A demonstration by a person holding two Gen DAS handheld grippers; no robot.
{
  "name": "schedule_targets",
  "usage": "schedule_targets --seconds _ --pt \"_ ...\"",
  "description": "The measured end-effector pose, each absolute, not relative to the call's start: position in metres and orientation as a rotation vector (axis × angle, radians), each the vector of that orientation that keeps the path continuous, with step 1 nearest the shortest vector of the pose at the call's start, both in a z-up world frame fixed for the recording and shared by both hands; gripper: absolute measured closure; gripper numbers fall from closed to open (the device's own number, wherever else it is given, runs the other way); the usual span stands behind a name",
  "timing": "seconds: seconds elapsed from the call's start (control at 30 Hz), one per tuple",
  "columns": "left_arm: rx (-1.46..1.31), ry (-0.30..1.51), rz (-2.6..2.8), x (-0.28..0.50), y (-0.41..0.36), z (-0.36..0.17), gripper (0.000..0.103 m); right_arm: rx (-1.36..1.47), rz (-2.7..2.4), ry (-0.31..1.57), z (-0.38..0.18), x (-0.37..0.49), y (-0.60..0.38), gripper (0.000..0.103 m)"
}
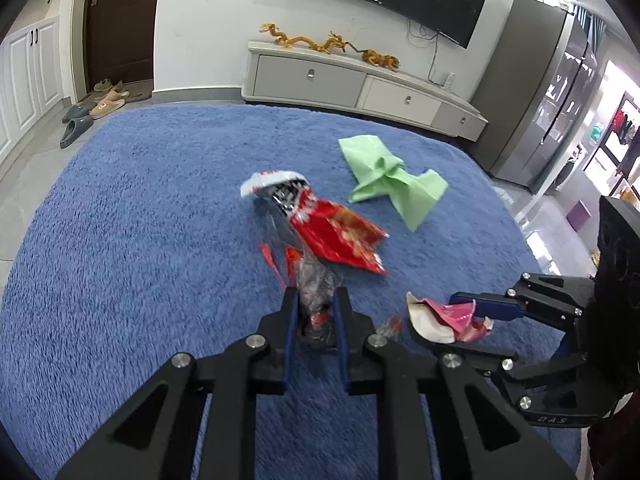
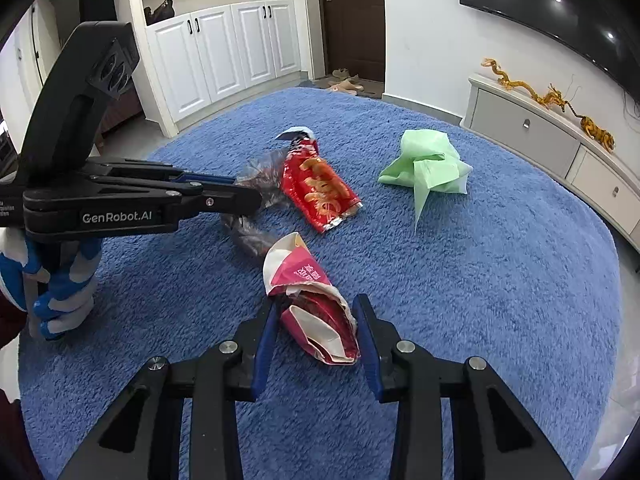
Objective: Collect trash
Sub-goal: 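Grasp the pink-white wrapper with the right tool while the left grasps clear plastic, then carry both items over the bin and open both tools to drop them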
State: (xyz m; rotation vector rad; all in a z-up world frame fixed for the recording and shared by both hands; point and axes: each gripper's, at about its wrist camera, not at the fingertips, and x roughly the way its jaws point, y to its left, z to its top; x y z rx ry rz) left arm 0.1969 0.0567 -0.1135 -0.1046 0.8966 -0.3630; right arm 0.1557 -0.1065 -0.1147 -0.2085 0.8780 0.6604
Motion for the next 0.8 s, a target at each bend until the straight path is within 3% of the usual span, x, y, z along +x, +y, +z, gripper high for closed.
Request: schedule_targets --seconds 0.8 --pt "-0.073 0.855 -0.453 0.096 0.047 -0.084 0.088 0.04 0.471 0.808 -0.074 0.058 -0.174 0.069"
